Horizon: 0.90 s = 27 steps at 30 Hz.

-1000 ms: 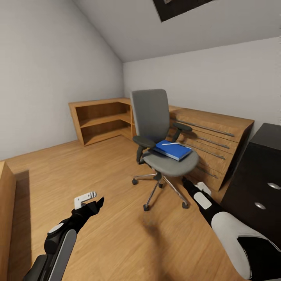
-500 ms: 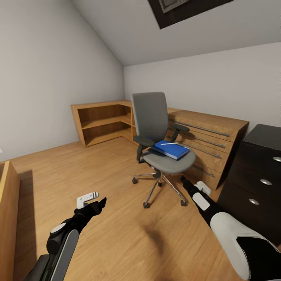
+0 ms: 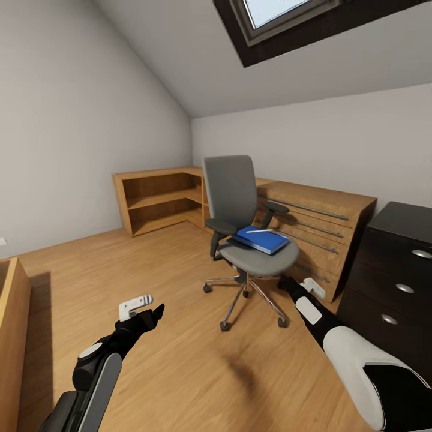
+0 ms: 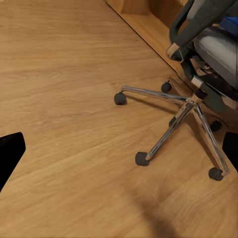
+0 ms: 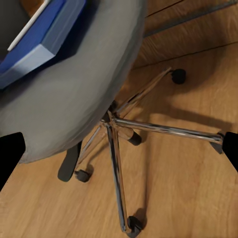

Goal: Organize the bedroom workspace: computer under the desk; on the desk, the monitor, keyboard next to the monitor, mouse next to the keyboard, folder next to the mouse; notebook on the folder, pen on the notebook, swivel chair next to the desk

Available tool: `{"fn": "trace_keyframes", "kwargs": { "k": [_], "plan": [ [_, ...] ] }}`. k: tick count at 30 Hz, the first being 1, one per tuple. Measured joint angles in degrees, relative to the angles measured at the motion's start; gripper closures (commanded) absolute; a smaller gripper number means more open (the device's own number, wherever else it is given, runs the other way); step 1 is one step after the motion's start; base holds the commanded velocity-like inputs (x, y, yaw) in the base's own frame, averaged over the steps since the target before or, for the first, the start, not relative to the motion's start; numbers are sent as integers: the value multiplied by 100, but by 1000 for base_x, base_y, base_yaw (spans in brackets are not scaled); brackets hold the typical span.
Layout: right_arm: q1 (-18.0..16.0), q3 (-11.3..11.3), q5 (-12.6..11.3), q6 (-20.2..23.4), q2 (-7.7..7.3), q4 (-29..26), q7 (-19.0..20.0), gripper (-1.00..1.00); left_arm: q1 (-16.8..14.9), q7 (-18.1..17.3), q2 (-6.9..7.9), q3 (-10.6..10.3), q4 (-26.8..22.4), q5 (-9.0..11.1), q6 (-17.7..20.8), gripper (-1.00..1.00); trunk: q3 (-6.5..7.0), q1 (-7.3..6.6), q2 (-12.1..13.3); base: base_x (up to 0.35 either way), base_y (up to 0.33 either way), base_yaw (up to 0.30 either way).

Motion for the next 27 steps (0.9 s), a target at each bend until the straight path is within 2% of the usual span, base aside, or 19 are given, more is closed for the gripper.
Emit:
{"fn": "trace_keyframes", "kwargs": {
  "k": [12, 24, 27],
  "plan": [
    [0, 0, 1, -2, 0, 15, 0, -100, 0, 6, -3, -10, 1, 0, 0, -100, 266, -31, 16, 0, 0, 0],
    [0, 0, 1, -2, 0, 15, 0, -100, 0, 16, -8, -16, -1, 0, 3, -100, 482, -294, 497, -4, 0, 0],
    [0, 0, 1, -3, 0, 15, 0, -100, 0, 17, -9, -16, -1, 0, 4, -100, 536, -358, 617, -172, 0, 0]
  ]
}}
